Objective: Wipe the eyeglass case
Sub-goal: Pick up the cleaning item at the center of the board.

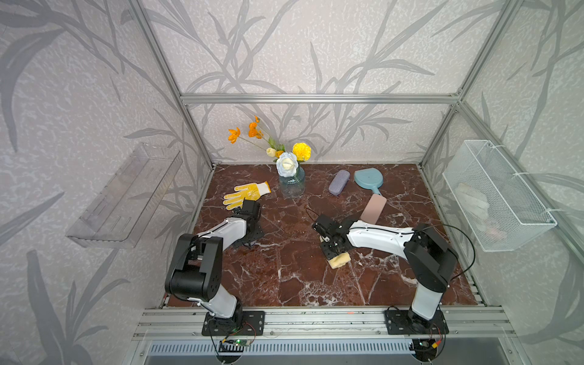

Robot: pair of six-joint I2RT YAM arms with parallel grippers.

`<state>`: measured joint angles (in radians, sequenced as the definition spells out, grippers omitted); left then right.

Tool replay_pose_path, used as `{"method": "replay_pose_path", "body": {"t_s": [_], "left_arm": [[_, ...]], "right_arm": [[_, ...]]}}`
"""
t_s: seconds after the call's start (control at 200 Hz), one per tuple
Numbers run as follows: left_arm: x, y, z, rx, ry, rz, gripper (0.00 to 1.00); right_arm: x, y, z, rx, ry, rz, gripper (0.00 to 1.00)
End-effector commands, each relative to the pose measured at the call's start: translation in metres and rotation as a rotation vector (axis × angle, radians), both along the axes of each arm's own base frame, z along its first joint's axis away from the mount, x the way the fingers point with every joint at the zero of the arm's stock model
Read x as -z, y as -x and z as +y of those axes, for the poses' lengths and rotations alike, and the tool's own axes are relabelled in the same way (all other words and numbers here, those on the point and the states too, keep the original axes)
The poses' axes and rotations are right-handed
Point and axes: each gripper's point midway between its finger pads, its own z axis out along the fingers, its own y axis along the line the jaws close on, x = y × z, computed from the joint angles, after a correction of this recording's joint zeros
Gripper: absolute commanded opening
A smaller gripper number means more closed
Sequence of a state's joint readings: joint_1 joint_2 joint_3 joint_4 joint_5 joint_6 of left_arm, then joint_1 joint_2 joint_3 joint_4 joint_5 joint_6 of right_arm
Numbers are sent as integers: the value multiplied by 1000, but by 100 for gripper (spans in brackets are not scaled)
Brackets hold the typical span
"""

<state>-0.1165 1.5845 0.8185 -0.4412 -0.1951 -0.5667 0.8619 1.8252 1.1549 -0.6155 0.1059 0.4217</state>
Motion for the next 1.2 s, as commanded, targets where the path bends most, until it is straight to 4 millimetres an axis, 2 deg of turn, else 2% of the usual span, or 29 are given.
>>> {"method": "replay_pose_path", "body": {"t_s": [0.0,0.13,0.39,0.44,0.515,0.635,0.735,0.875,0.93,1.025,1.195], "left_arm": [[-4,-7,-5,22,32,-12,74],[-3,-9,-13,45,66,-15,61],[-5,-9,-43,151,160,-26,38],[-8,-9,-53,186,170,-32,38],[-18,-10,-79,275,194,-44,39],[-39,-2,-146,515,218,-49,40],[-44,25,-206,769,204,-12,41],[-28,65,-259,1052,148,35,42],[-20,76,-267,1153,76,60,44],[-5,87,-268,1223,-13,150,46],[2,99,-276,1285,-9,165,54]], "right_arm": [[13,7,-8,19,18,43,38],[13,6,-11,30,19,33,20],[-13,-2,-27,125,-91,3,8],[-21,-3,-30,140,-121,-2,8],[-26,-3,-36,157,-139,3,7],[-35,3,-51,168,-126,-1,7],[-40,12,-68,178,-108,-8,7],[-43,24,-90,203,-85,-22,6],[-43,26,-95,217,-83,-24,6],[-46,29,-101,243,-83,-26,6],[-52,26,-108,270,-87,-39,6]]}}
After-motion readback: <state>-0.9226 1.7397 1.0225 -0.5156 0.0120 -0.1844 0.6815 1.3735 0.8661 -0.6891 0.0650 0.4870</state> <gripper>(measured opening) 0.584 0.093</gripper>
